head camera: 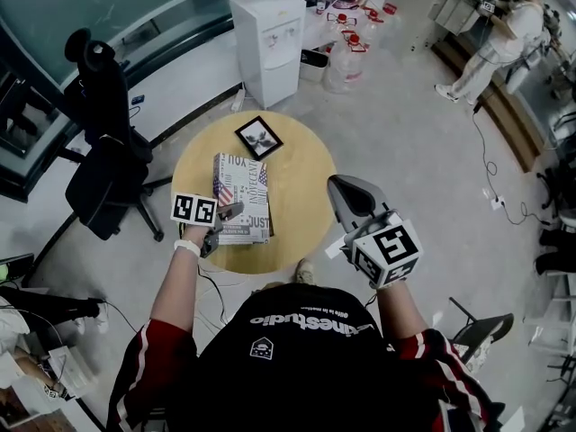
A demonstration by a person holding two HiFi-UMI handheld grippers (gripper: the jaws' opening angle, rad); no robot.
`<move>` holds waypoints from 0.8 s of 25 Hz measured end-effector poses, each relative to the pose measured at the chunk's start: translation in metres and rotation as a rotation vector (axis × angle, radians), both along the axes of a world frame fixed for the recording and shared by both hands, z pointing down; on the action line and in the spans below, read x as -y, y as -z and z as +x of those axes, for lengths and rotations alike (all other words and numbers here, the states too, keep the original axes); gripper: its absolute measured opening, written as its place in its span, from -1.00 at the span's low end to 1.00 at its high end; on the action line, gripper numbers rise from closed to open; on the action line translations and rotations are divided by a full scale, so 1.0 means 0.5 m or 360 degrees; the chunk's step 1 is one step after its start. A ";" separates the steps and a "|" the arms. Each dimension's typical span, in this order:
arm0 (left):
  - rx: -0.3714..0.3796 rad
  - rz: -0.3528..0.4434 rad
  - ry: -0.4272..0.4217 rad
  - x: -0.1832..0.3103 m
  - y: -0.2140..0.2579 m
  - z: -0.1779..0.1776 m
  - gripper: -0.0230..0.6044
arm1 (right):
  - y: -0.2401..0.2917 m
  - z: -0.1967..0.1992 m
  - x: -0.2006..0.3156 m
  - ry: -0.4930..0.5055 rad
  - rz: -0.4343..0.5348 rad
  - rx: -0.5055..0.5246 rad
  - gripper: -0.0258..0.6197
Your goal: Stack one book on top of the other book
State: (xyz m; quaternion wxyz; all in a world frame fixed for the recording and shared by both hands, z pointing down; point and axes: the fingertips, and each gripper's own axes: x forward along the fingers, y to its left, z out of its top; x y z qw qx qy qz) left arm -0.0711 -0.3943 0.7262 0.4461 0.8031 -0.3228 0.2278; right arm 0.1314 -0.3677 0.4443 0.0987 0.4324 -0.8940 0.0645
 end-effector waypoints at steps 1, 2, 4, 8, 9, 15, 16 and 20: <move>0.0043 0.0009 0.0007 0.004 -0.003 -0.006 -0.13 | 0.001 -0.001 0.001 0.0005 0.0000 -0.0001 -0.83; 0.0086 0.0020 0.0013 0.008 -0.006 -0.013 -0.05 | 0.003 -0.002 0.002 0.0008 -0.0002 -0.0001 -0.83; 0.0143 0.0034 0.0024 0.012 -0.010 -0.022 0.04 | 0.007 -0.002 0.004 0.0010 -0.0004 0.0003 -0.83; 0.0241 0.0056 0.0070 0.011 -0.026 -0.050 0.16 | 0.003 -0.008 0.001 0.0020 -0.0009 -0.0002 -0.83; 0.0267 0.0068 0.0083 0.010 -0.031 -0.057 0.21 | 0.001 -0.010 -0.001 0.0026 -0.0013 -0.0004 -0.83; 0.0350 0.0123 0.0227 0.004 -0.055 -0.097 0.31 | -0.006 -0.001 -0.013 0.0035 -0.0025 -0.0027 -0.83; 0.0364 0.0132 0.0257 0.002 -0.062 -0.107 0.31 | -0.009 0.002 -0.015 0.0034 -0.0027 -0.0032 -0.83; 0.0338 0.0140 0.0331 0.001 -0.070 -0.123 0.31 | -0.005 0.015 -0.015 0.0025 -0.0031 -0.0039 -0.83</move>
